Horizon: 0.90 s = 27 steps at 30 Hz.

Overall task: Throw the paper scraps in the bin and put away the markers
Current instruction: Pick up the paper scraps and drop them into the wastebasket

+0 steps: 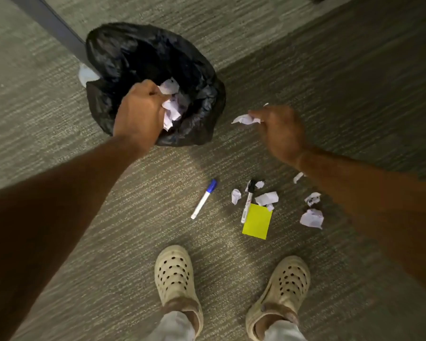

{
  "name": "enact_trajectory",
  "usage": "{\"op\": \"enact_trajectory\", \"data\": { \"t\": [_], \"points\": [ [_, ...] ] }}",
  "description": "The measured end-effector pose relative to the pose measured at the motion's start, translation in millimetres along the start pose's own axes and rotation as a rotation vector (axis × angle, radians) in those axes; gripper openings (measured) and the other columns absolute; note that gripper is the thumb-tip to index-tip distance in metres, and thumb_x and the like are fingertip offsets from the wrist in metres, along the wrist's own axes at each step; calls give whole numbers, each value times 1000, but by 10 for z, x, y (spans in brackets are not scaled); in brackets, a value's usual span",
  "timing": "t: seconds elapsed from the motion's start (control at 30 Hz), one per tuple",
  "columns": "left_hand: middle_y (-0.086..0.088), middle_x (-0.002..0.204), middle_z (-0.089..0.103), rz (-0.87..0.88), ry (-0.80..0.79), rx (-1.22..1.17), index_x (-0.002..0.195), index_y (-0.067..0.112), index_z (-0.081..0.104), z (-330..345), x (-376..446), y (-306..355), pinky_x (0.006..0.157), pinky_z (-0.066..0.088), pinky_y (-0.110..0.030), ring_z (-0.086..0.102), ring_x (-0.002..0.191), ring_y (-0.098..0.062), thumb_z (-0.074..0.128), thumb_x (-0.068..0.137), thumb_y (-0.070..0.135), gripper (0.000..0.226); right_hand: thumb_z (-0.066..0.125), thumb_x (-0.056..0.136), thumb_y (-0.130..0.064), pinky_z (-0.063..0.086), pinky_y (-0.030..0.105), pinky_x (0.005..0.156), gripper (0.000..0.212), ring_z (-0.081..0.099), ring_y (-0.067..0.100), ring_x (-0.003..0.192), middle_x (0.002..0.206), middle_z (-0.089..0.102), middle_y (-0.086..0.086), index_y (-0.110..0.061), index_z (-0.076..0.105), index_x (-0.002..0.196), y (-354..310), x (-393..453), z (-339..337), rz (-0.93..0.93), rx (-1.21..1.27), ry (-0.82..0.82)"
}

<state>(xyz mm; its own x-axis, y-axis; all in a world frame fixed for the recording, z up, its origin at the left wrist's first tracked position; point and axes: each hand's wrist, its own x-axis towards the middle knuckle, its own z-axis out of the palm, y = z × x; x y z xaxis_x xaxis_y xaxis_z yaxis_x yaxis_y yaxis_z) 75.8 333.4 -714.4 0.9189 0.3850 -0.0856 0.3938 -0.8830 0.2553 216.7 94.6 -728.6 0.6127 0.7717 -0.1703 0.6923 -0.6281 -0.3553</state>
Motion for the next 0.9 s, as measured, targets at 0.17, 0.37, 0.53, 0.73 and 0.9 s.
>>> {"op": "enact_trajectory", "data": {
  "t": [0.17,0.37,0.53,0.73,0.9],
  "points": [
    [-25,145,36,-55,-234,29,140,7,38,209,8,-179,103,40,-56,38,129,-44,56,89,31,58,60,90,-2,56,32,91,31,67,25,101,115,70,12,-10,65,119,-179,250,-33,26,63,92],
    [-23,157,14,-51,-291,190,148,13,19,253,-114,-287,115,9,-60,14,144,-38,28,81,74,91,55,92,-6,54,30,93,31,67,20,103,120,68,8,-13,64,121,-520,534,-121,-32,67,170],
    [-22,157,13,-79,-251,158,149,7,16,198,-282,-272,119,6,-54,14,146,-33,18,81,77,98,47,92,-13,54,38,88,37,65,22,108,123,67,1,-20,63,125,-1041,856,-69,-217,-5,159],
    [-22,158,4,-49,-222,208,148,2,7,233,-750,-95,120,6,-51,3,147,-32,7,83,77,100,54,93,-24,49,42,99,43,48,30,130,151,39,6,-24,48,136,-1374,1152,305,-289,-168,-129],
    [-23,157,-2,22,-279,181,149,2,4,406,-1065,77,120,6,-50,-1,147,-32,11,84,76,98,50,94,-32,36,52,108,60,24,38,143,158,19,17,-22,28,148,-1330,1057,424,-336,-256,-236]
  ]
}}
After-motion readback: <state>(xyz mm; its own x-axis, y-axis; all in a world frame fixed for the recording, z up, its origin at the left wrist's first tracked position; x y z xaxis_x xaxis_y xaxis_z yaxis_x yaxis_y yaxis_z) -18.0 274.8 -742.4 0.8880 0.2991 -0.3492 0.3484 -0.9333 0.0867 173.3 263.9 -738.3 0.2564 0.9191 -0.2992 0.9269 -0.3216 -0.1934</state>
